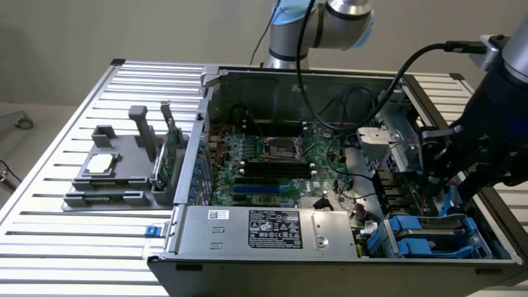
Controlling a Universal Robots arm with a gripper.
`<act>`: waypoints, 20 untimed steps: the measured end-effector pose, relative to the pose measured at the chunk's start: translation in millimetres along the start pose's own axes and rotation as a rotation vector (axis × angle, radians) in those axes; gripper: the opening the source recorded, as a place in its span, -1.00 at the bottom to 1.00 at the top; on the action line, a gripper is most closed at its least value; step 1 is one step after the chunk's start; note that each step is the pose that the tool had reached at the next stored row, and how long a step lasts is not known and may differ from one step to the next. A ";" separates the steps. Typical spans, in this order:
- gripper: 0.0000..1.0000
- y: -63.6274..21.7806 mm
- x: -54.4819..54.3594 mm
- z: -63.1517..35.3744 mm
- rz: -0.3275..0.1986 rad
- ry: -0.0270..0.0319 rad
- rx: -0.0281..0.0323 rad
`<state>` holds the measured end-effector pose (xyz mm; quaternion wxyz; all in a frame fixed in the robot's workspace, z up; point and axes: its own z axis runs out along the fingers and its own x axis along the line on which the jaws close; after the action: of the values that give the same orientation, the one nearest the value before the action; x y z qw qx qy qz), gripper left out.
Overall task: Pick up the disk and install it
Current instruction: 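Insert the first disk wire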
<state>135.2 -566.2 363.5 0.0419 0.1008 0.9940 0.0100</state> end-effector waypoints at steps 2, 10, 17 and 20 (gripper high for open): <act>-0.11 1.2 0.1 1.0 0.007 -0.0016 0.0035; -0.11 8.1 1.4 5.7 0.030 -0.0066 0.0138; -0.17 13.4 1.9 9.5 0.049 -0.0129 0.0271; -0.41 15.4 2.0 11.1 0.058 -0.0162 0.0348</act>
<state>137.3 -550.7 352.7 0.0479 0.1303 0.9903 -0.0068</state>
